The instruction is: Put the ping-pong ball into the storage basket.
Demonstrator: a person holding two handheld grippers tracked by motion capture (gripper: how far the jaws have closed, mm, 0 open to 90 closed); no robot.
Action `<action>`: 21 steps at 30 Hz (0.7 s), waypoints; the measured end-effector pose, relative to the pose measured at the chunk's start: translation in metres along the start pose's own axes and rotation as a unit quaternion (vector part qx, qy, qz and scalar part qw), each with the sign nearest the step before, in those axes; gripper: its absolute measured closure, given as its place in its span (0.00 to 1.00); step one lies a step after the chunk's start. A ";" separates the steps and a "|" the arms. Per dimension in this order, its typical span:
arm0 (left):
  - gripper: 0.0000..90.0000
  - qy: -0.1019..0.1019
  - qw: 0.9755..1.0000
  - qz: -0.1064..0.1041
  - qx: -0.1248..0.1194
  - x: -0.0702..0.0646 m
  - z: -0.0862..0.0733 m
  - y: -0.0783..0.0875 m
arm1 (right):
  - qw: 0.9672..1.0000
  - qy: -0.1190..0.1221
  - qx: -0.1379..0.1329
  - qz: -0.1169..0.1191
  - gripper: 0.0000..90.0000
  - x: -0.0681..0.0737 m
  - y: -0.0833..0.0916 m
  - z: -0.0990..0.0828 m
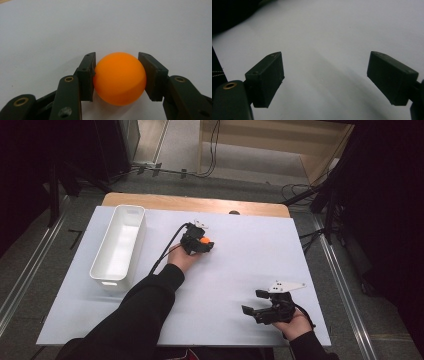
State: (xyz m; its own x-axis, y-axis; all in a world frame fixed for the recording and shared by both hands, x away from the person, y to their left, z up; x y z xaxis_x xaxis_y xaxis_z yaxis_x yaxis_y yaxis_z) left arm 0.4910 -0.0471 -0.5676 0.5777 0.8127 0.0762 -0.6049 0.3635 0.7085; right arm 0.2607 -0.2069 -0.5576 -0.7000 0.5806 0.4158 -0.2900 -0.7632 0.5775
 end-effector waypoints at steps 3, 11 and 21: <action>0.57 -0.004 1.000 -0.003 0.001 -0.004 0.001 0.003 | 1.000 -0.002 0.000 0.001 0.14 0.000 0.000 0.000; 0.57 -0.011 1.000 -0.020 0.003 -0.014 0.003 0.019 | 1.000 0.000 -0.001 0.000 0.14 0.000 0.000 0.000; 0.57 -0.025 0.999 -0.038 0.008 -0.027 0.000 0.045 | 1.000 -0.002 -0.001 -0.001 0.14 0.000 0.000 0.000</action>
Point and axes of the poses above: each handheld gripper's, and its own axes: y roughly backward along the jaws, z roughly out of its top, x roughly to its left, the point moved 9 cm from there along -y, roughly forward along the jaws, and after that the axes turned 13 degrees about z, right-handed, at the moved point
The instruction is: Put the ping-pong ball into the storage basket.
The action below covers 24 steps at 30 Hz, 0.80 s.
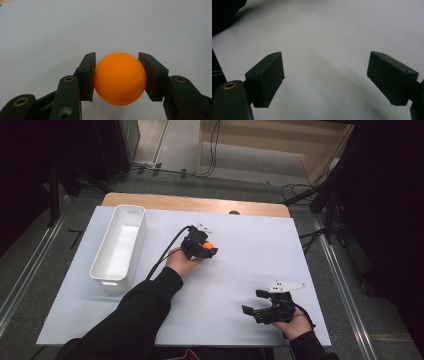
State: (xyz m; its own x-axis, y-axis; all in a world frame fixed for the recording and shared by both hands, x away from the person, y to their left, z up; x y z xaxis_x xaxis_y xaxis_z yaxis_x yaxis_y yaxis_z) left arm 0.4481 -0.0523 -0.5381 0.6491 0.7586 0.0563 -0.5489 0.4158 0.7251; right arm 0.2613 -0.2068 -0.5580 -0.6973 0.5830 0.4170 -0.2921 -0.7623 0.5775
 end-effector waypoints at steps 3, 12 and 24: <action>0.57 -0.002 1.000 -0.011 0.000 -0.004 0.001 0.006 | 1.000 0.001 0.000 0.001 0.14 0.001 0.000 0.001; 0.57 0.010 0.999 -0.023 0.021 0.000 0.003 0.018 | 1.000 0.005 -0.004 -0.001 0.14 0.000 0.001 0.001; 0.57 -0.006 0.999 -0.037 0.030 -0.001 0.012 0.039 | 1.000 0.005 -0.002 0.001 0.14 0.001 0.001 0.001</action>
Point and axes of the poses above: each handheld gripper's, and its own axes: y roughly backward along the jaws, z roughly out of its top, x roughly to its left, the point moved 9 cm from there along -y, roughly forward along the jaws, and after that the axes turned 13 degrees about z, right-handed, at the moved point
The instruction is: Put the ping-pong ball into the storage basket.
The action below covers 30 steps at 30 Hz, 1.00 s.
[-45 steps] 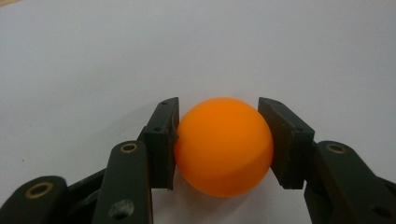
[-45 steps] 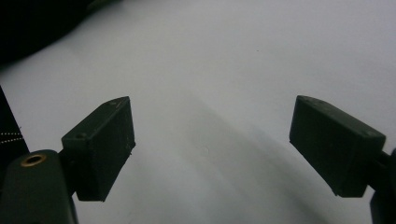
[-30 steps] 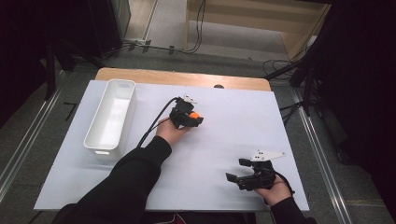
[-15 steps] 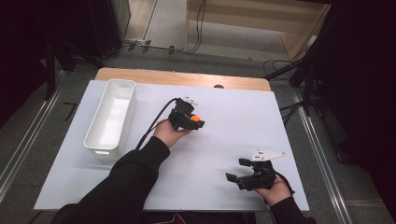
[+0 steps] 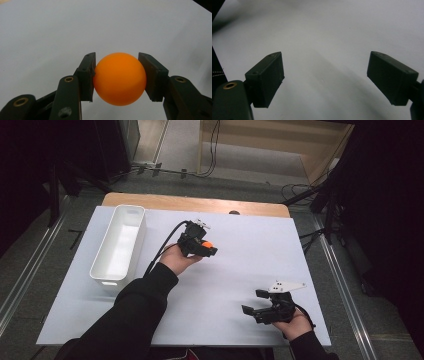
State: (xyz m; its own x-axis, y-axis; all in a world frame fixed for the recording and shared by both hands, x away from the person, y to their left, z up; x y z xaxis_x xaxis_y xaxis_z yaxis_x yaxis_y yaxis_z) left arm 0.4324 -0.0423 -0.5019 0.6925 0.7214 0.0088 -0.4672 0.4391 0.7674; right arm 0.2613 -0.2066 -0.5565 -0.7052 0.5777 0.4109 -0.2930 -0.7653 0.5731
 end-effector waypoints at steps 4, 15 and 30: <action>0.57 -0.001 1.000 -0.002 0.002 0.000 0.002 0.006 | 1.000 0.000 0.000 -0.001 0.14 0.000 0.000 0.000; 0.57 -0.014 1.000 -0.016 -0.003 -0.006 0.011 0.028 | 1.000 0.000 0.000 -0.003 0.14 -0.001 0.001 0.000; 0.57 -0.018 1.000 -0.024 0.002 -0.003 0.015 0.046 | 1.000 0.000 -0.005 -0.005 0.14 -0.001 0.002 0.001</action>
Point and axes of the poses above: each handheld gripper's, and its own axes: y roughly backward along the jaws, z roughly out of its top, x roughly to its left, the point moved 9 cm from there along -y, roughly forward along the jaws, and after that the axes turned 13 degrees about z, right-handed, at the moved point
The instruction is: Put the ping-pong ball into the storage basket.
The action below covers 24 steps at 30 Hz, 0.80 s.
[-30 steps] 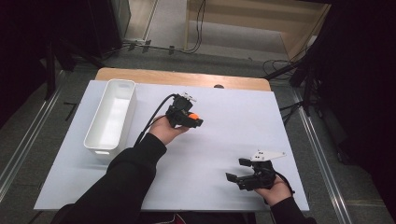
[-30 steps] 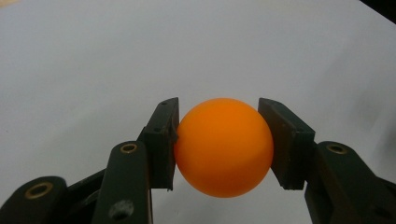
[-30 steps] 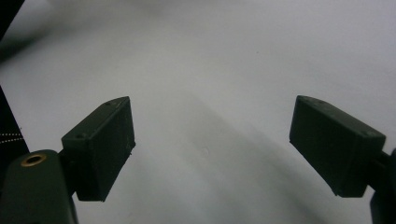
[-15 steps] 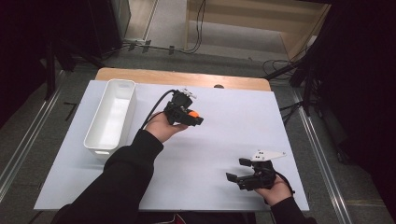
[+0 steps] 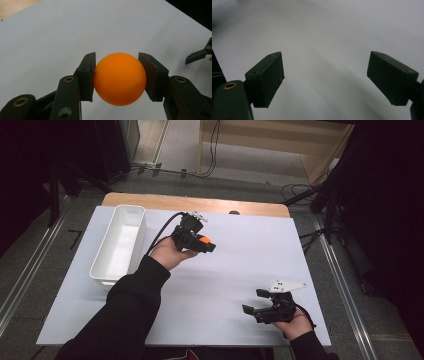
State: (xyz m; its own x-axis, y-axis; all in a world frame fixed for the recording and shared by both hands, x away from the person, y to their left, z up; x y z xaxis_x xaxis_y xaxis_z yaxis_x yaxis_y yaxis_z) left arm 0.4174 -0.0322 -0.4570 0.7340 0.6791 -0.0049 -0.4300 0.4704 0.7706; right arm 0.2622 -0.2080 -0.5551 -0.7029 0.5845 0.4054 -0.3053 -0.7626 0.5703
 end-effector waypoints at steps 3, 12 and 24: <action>0.57 -0.001 1.000 -0.001 -0.001 0.001 0.001 0.005 | 1.000 0.000 0.000 0.000 0.14 0.000 0.000 0.000; 0.56 -0.006 1.000 0.009 -0.008 0.011 0.002 0.013 | 1.000 0.001 0.000 0.000 0.14 0.000 0.000 0.000; 0.57 0.001 1.000 0.018 -0.005 0.023 0.001 0.019 | 1.000 0.000 0.001 -0.001 0.14 0.000 0.000 0.000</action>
State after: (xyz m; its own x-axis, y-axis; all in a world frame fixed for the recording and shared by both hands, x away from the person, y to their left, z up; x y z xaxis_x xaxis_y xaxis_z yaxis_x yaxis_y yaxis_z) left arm 0.4261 -0.0081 -0.4416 0.7168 0.6969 0.0225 -0.4625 0.4510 0.7634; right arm 0.2618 -0.2084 -0.5551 -0.7018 0.5860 0.4051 -0.3047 -0.7609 0.5729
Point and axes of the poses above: each handheld gripper's, and its own axes: y roughly backward along the jaws, z roughly out of its top, x roughly to its left, the point moved 9 cm from there along -y, roughly forward along the jaws, and after that the axes turned 13 degrees about z, right-handed, at the moved point
